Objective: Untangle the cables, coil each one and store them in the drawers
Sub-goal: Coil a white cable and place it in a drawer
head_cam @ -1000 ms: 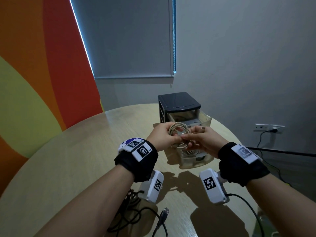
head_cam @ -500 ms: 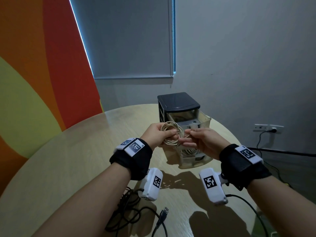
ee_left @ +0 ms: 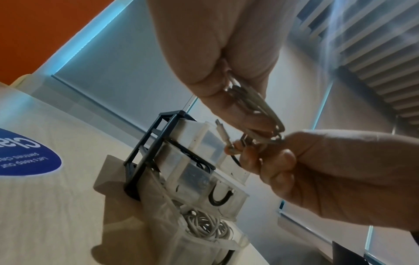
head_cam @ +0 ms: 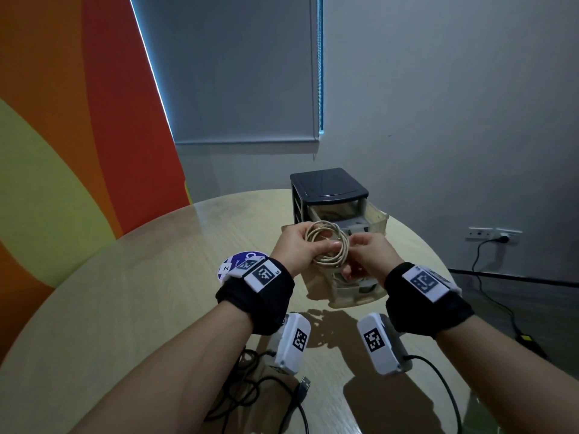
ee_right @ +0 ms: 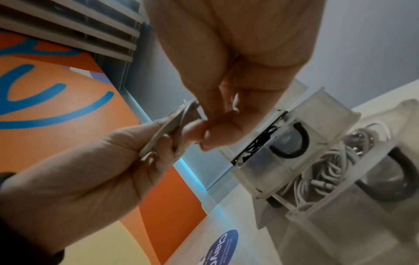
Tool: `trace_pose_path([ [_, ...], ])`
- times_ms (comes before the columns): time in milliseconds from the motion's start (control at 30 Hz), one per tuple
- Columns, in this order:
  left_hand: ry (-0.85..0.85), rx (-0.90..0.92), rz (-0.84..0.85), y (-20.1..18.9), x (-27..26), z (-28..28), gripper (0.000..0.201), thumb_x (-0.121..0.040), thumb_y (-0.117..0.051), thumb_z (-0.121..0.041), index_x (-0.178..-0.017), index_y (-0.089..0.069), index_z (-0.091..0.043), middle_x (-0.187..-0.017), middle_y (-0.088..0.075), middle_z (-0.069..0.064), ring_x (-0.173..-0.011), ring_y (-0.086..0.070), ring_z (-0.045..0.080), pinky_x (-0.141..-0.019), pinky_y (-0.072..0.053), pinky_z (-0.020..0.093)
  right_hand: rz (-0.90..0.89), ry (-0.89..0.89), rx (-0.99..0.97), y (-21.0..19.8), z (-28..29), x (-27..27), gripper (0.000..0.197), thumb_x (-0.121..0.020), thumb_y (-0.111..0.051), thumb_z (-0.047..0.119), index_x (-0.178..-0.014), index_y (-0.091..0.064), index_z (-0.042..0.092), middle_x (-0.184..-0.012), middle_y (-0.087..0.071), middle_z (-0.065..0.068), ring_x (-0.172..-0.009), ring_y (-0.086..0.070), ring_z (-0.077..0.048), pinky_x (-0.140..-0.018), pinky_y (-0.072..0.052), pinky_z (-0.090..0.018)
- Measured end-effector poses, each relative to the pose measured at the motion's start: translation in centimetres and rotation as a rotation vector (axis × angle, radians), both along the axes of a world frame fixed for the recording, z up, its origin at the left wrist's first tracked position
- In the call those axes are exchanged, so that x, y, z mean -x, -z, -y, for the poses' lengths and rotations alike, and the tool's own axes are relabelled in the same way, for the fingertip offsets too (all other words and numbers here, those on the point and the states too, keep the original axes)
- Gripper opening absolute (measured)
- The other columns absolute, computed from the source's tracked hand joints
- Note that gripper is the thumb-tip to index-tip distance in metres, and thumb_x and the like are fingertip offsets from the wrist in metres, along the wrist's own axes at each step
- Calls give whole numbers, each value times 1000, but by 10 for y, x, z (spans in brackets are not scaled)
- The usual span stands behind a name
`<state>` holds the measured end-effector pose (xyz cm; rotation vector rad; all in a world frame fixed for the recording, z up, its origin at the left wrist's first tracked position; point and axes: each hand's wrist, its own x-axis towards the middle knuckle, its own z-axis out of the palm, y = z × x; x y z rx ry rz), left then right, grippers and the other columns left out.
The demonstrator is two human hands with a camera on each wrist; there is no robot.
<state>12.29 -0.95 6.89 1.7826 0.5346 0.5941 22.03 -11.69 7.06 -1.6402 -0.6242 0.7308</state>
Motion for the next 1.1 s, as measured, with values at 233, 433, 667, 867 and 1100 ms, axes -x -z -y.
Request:
trace_pose_path([
  [233, -51, -75, -22, -1, -6, 1, 32, -77, -75, -16, -107, -68, -12, -98, -71, 5, -92, -66, 19, -82, -55, 33, -95, -135, -43, 0, 4, 3, 25, -93, -44, 6, -96, -64, -7, -85, -63, -21, -67, -59, -23, -59, -47, -27],
  [433, -47, -137, -83, 3, -7, 2, 21, -82, -70, -14, -103, -68, -12, -93, -69, 5, -90, -66, 20, -82, -55, 34, -109, -144, -63, -4, 3, 2, 26, -90, -57, 18, -100, -64, -5, -94, -67, -25, -76, -65, -25, -69, -52, -34],
  [667, 25, -42, -39, 1, -2, 2, 7, -89, -61, -16, -91, -68, -16, -86, -69, 8, -76, -66, 18, -75, -55, 31, -110, -190, -10, -5, 8, -6, 31, -94, -52, 19, -110, -60, -7, -90, -64, -19, -62, -56, -15, -47, -40, -16],
  [867, 54, 223, 20, 0, -2, 3, 19, -96, -51, -15, -99, -66, -4, -67, -67, 3, -56, -64, 9, -57, -54, 19, -232, -239, -69, -2, 8, -7, 26, -96, -45, 10, -110, -57, -9, -90, -65, -14, -76, -61, -18, -68, -49, -23],
  [1100, -73, 241, 25, -6, -6, 5, 24, -94, -55, -19, -105, -66, -2, -70, -63, 4, -44, -58, 2, -41, -41, 12, -329, -224, -117, -6, 6, -5, 31, -97, -45, 14, -118, -55, -7, -93, -63, -17, -66, -64, -14, -50, -48, -19],
])
